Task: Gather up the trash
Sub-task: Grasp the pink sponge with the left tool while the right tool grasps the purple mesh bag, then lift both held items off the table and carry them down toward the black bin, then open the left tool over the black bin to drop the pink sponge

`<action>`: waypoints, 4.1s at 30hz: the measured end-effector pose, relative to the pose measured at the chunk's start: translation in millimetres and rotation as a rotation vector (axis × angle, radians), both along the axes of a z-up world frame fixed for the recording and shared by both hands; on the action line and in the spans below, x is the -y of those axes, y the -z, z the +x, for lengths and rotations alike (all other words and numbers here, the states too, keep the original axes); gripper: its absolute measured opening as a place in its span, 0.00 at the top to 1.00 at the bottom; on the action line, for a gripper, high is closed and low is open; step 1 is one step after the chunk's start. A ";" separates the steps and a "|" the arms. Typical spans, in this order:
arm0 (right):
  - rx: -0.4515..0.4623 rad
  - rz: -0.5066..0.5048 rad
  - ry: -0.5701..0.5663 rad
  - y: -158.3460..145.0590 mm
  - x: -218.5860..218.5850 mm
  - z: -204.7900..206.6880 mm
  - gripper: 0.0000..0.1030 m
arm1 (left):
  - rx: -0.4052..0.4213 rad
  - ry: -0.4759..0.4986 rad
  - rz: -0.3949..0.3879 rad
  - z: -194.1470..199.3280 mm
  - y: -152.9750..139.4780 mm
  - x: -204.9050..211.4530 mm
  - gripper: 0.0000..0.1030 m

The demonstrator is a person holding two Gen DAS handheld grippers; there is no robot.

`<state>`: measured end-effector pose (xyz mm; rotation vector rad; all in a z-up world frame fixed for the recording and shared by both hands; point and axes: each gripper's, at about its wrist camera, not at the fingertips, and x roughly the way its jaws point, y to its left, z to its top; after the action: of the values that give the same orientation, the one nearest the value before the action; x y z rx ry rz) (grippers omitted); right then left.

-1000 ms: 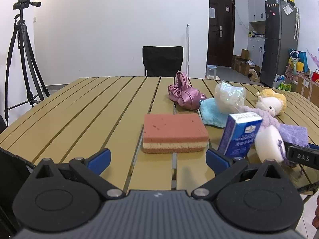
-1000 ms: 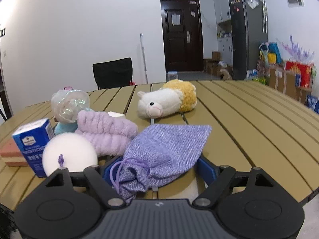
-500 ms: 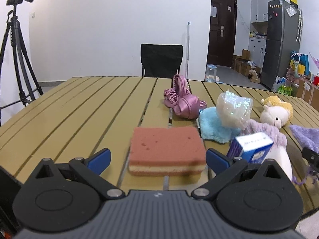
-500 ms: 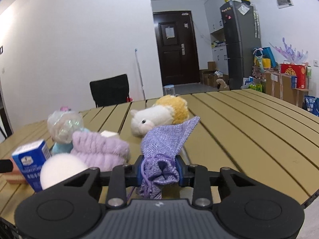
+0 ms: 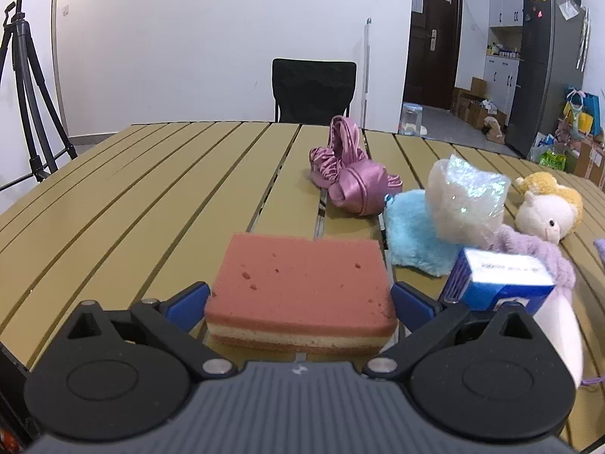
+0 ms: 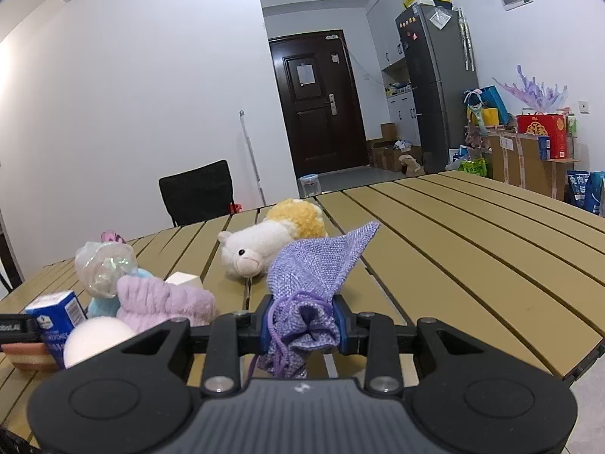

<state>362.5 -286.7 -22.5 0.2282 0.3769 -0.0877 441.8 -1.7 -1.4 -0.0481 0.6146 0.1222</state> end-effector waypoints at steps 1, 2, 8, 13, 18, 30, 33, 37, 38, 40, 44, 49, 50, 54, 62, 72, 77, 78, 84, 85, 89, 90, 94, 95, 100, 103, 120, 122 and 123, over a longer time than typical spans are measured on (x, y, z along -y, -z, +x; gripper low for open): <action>-0.001 0.001 -0.003 0.2 0.1 -0.2 0.71 | -0.005 0.001 0.008 1.4 1.7 0.7 0.00; -0.001 0.002 -0.005 0.0 0.0 -0.2 0.71 | -0.013 0.003 0.014 3.2 4.1 1.3 0.00; -0.005 0.007 -0.017 0.5 0.7 -1.8 0.71 | -0.033 0.011 0.016 7.4 11.9 0.9 0.00; -0.004 0.008 -0.028 -0.6 0.3 -3.8 0.71 | -0.030 0.014 0.028 6.3 16.7 2.7 0.01; 0.001 0.005 -0.043 -2.3 -1.3 -8.6 0.71 | -0.008 0.043 0.021 -1.0 15.0 4.7 0.05; 0.069 -0.016 -0.069 -14.9 -3.1 -29.4 0.71 | 0.086 0.035 0.060 -38.3 -3.2 2.4 0.05; 0.090 -0.028 -0.076 -20.3 -4.5 -40.1 0.71 | 0.105 0.029 0.068 -52.1 -9.0 2.3 0.05; 0.118 -0.050 -0.091 -29.2 -10.2 -57.2 0.71 | 0.140 0.023 0.089 -69.7 -19.4 -0.2 0.05; 0.126 -0.057 -0.096 -32.2 -12.1 -60.4 0.71 | 0.151 0.020 0.096 -75.3 -22.7 -0.5 0.05; 0.137 -0.065 -0.103 -37.4 -14.7 -68.6 0.71 | 0.164 0.022 0.096 -85.5 -28.0 -1.4 0.05; 0.149 -0.054 -0.113 -42.9 -17.3 -88.4 0.71 | 0.181 0.023 0.106 -108.3 -36.2 -3.5 0.05; 0.144 -0.053 -0.132 -45.8 -22.5 -114.5 0.71 | 0.191 0.023 0.116 -137.9 -44.2 -5.3 0.05; 0.141 -0.053 -0.135 -45.5 -23.4 -119.6 0.71 | 0.193 0.023 0.117 -142.8 -45.7 -5.6 0.05; 0.136 -0.056 -0.149 -46.9 -28.9 -141.2 0.71 | 0.198 0.018 0.118 -166.6 -49.3 -7.6 0.04; 0.116 -0.062 -0.170 -47.9 -34.2 -176.6 0.71 | 0.190 0.021 0.115 -210.4 -49.3 -9.2 0.04; 0.058 -0.070 -0.201 -35.7 -42.9 -214.9 0.71 | 0.174 0.041 0.114 -265.5 -42.9 -7.0 0.04; 0.027 -0.074 -0.212 -26.2 -46.8 -230.5 0.71 | 0.140 0.048 0.115 -284.7 -30.2 -8.8 0.04; 0.020 -0.076 -0.214 -24.5 -47.9 -233.0 0.71 | 0.128 0.048 0.115 -287.4 -27.0 -9.1 0.04; -0.031 -0.078 -0.222 -10.4 -49.0 -242.1 0.71 | 0.047 0.055 0.121 -300.0 -1.6 -8.9 0.04; -0.042 -0.078 -0.222 -7.0 -48.6 -243.5 0.71 | 0.031 0.057 0.122 -301.5 3.8 -8.6 0.04; -0.093 -0.077 -0.222 8.2 -48.9 -245.1 0.71 | -0.023 0.062 0.121 -305.9 23.6 -9.1 0.04; -0.108 -0.077 -0.221 12.5 -48.2 -244.8 0.71 | -0.038 0.063 0.119 -306.6 28.5 -9.2 0.04; -0.165 -0.066 -0.215 32.7 -43.8 -247.1 0.71 | -0.095 0.065 0.118 -308.5 46.5 -8.0 0.04; -0.181 -0.064 -0.214 38.2 -43.6 -246.5 0.71 | -0.110 0.066 0.115 -308.3 50.7 -8.1 0.04; -0.251 -0.054 -0.207 59.6 -42.8 -239.5 0.71 | -0.184 0.060 0.111 -302.9 69.4 -11.7 0.04; -0.282 -0.054 -0.208 70.5 -43.4 -235.0 0.71 | -0.229 0.054 0.110 -298.3 79.9 -13.7 0.04; -0.414 -0.018 -0.169 114.8 -31.7 -200.1 0.71 | -0.368 0.071 0.098 -252.3 107.5 -2.7 0.05; -0.423 -0.013 -0.161 118.8 -29.3 -197.0 0.71 | -0.379 0.074 0.093 -245.9 108.8 1.2 0.05; -0.427 -0.011 -0.158 120.2 -28.3 -195.7 0.71 | -0.383 0.077 0.090 -242.5 109.3 3.3 0.05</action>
<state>166.8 -258.4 -142.7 0.1669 0.8172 0.0183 199.3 -5.0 -110.7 0.0885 0.9915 0.0846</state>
